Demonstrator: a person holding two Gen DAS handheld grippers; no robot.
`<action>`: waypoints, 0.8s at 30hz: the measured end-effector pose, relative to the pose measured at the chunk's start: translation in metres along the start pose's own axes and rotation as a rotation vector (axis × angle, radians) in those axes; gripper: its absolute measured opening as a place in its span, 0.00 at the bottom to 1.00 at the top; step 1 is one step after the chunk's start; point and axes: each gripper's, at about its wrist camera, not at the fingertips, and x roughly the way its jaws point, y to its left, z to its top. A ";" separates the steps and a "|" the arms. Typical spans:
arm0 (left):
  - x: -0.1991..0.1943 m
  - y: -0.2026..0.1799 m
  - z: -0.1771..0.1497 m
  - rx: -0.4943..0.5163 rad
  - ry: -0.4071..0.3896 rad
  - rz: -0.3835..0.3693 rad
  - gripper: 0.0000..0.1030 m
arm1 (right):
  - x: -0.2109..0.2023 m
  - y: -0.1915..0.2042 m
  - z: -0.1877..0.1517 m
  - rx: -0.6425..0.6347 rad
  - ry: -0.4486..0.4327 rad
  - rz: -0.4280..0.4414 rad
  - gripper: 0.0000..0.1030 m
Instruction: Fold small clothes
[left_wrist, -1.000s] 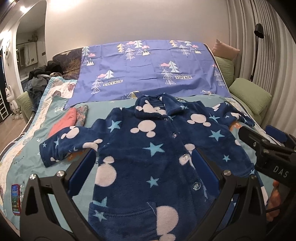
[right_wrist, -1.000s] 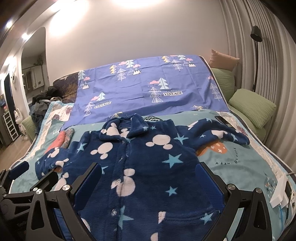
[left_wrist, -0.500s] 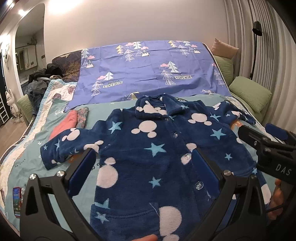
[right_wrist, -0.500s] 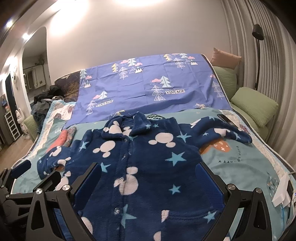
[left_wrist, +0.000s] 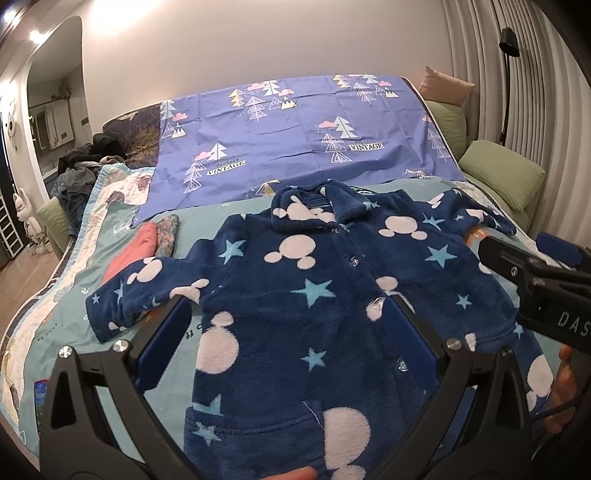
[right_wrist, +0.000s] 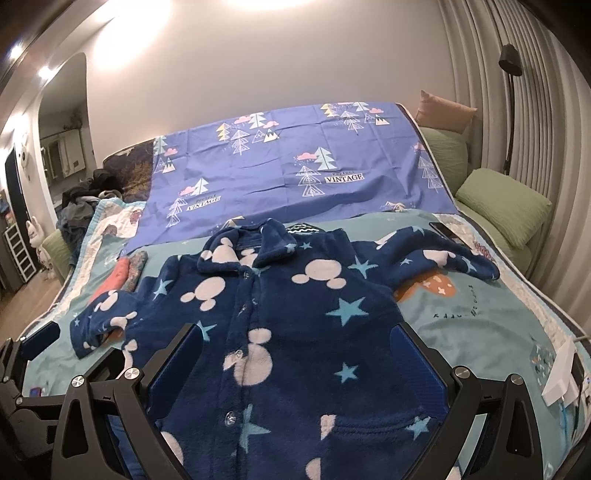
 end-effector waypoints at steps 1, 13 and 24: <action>0.000 0.000 0.000 0.002 -0.001 0.006 0.99 | 0.000 0.001 0.000 -0.006 -0.002 -0.001 1.00; 0.009 0.008 0.001 -0.034 0.011 -0.036 0.99 | 0.001 0.007 0.004 -0.019 -0.006 -0.007 1.00; 0.026 0.045 -0.002 -0.116 0.040 -0.042 0.99 | 0.016 0.015 0.010 -0.027 0.021 0.013 1.00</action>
